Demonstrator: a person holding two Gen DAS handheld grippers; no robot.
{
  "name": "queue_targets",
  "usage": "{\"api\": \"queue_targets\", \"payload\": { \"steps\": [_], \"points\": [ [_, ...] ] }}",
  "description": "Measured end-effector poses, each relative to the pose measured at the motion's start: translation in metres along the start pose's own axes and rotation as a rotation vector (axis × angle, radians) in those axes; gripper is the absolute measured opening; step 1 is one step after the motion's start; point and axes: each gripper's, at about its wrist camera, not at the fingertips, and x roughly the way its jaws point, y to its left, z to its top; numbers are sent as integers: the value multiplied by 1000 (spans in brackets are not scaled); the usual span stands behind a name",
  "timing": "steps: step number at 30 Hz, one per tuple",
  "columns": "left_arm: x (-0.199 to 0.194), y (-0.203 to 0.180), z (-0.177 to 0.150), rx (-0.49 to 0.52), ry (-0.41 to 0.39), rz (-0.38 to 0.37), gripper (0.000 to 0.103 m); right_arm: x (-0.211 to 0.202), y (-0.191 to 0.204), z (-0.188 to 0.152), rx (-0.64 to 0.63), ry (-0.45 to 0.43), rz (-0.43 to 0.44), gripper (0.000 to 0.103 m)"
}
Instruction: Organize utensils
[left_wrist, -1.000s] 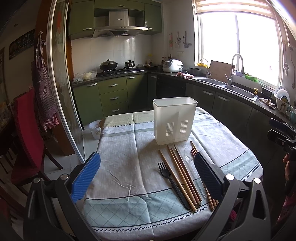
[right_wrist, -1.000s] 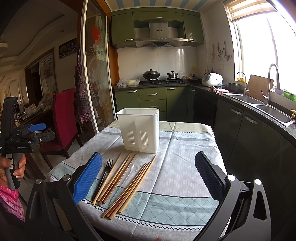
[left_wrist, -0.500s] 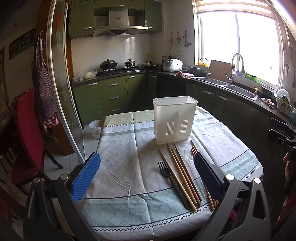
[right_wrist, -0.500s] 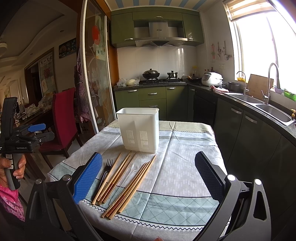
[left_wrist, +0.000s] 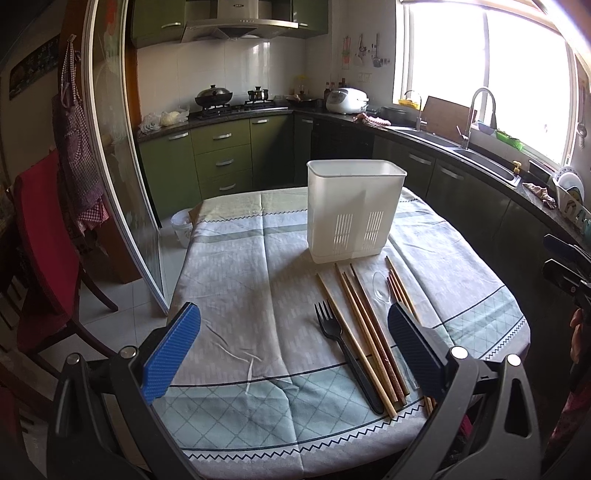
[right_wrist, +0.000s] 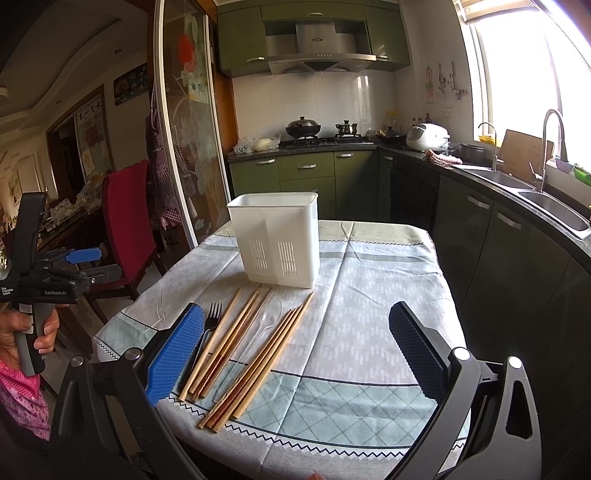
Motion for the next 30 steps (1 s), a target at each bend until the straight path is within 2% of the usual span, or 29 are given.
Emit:
{"api": "queue_targets", "payload": {
  "steps": [5,8,13,17,19,20,21,22,26,29,30],
  "points": [
    [33,3,10,-25,120,-30,97,34,-8,8,-6,126,9,99],
    [59,2,13,-59,237,-69,97,58,-20,12,34,216,34,99],
    [101,-15,11,-55,420,-152,97,94,-43,16,147,371,79,99],
    [133,-26,1,-83,564,-160,96,112,-48,17,168,424,82,98],
    [141,-26,-2,-111,607,-160,87,119,-48,17,166,444,86,94],
    [145,-27,-4,-126,631,-157,76,122,-49,17,172,456,92,89],
    [149,-26,-5,-144,650,-151,71,125,-51,16,183,467,103,87],
    [152,-26,-6,-161,664,-146,70,128,-52,16,195,480,115,83],
    [162,-26,-9,-204,699,-104,56,134,-51,14,197,502,121,68],
    [168,-28,-9,-198,701,-75,46,137,-47,12,184,511,126,67],
    [172,-29,-9,-197,706,-69,39,138,-46,12,180,512,127,65]
  ]
}}
